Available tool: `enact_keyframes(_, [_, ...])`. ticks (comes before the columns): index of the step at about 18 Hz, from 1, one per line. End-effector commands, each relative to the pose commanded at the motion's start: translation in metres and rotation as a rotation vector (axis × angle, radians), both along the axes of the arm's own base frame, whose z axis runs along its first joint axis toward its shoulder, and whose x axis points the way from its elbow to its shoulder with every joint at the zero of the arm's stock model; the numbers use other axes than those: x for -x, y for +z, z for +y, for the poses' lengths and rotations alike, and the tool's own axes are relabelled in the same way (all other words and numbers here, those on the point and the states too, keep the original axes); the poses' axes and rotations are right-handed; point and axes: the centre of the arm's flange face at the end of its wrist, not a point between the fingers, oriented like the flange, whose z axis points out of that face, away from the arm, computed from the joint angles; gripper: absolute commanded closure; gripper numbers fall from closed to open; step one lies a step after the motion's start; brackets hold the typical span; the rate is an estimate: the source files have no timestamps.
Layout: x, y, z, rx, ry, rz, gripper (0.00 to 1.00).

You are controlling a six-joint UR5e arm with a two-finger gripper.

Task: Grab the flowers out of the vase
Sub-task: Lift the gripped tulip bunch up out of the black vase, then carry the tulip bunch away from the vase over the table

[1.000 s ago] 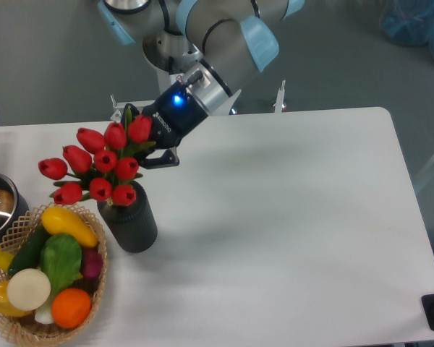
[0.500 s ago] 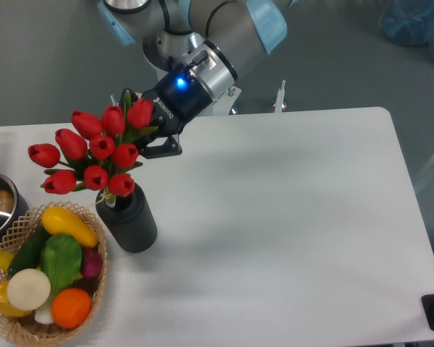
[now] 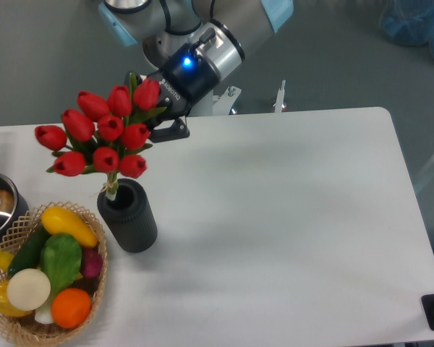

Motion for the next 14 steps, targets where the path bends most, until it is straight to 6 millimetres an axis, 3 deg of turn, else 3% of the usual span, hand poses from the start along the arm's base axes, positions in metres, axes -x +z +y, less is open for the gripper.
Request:
enact_keyframes(3, [0.005,0.004,-0.002,-0.003,0.011,0.011,0.83])
enact_keyframes(6, [0.023,0.021,-0.008,-0.021,0.04,0.065,0.83])
enact_keyframes(10, [0.059,0.051,-0.025,0.001,0.126,0.169,0.83])
enact_keyframes(14, [0.099,0.045,-0.04,0.022,0.181,0.218,0.83])
